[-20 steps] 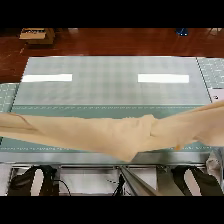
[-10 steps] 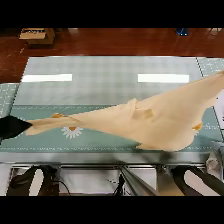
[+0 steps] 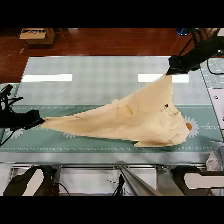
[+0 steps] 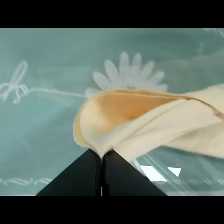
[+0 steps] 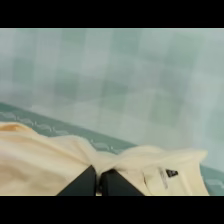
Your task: Fold the shirts.
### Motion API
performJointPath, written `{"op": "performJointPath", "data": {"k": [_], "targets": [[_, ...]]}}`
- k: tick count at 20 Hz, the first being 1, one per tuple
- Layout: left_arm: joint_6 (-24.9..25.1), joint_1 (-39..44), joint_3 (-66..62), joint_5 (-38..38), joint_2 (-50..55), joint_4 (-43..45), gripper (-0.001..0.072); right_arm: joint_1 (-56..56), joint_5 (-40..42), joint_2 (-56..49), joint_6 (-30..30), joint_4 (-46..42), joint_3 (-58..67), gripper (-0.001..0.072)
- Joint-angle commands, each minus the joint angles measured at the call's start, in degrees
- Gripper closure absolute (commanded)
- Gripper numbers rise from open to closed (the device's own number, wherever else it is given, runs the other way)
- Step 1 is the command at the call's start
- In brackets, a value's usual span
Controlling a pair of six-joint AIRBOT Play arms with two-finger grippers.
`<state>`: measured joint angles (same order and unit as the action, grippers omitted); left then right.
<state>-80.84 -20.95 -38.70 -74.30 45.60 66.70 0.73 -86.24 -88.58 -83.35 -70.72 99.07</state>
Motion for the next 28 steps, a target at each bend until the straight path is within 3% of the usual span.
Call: {"op": "performJointPath", "data": {"k": [1,8,9,11,12,14,16,17,19,23,28], "targets": [[-2.5,-0.1,0.5,7.3,6.1,1.8,0.0689,-1.3,11.0,-3.0,-0.4,-0.7,0.0,0.0688],[-0.3,-0.1,0.5,7.6,15.8,1.3,0.0683,-1.3,11.9,-6.9,-0.3,0.9,0.0,0.0687],[0.3,-0.1,0.1,7.6,15.7,1.3,0.0628,-1.3,12.0,-6.9,-0.1,1.0,0.0,0.0687],[0.4,-0.1,-2.5,6.7,15.7,1.3,0.0416,-1.3,11.7,-6.8,0.0,1.2,0.0,0.0687],[0.4,-0.1,-4.7,5.4,15.7,1.3,0.0364,-1.3,11.5,-6.8,0.0,1.2,0.0,0.0687],[0.0,-0.1,-9.9,1.2,15.6,0.3,0.0343,-1.3,11.0,-6.8,0.0,1.4,0.0,0.0687],[-1.1,0.0,-13.7,-2.8,15.3,-7.5,0.0061,-1.3,10.5,-6.8,0.0,1.4,0.0,0.0687],[-0.7,0.5,-14.0,-3.3,15.0,-14.1,0.0035,-1.3,10.4,-6.8,0.0,1.4,0.0,0.0687],[0.7,3.9,-13.4,-1.5,15.4,-20.8,0.0037,-1.3,10.3,-6.8,0.0,1.4,0.0,0.0687],[0.3,18.0,-10.0,9.7,18.2,-25.1,0.0040,-1.3,9.7,-6.8,0.0,1.8,0.0,0.0686],[-1.4,31.8,-8.9,19.8,29.4,-29.6,0.0041,-1.3,9.3,-6.8,0.0,1.8,0.0,0.0686]]}}
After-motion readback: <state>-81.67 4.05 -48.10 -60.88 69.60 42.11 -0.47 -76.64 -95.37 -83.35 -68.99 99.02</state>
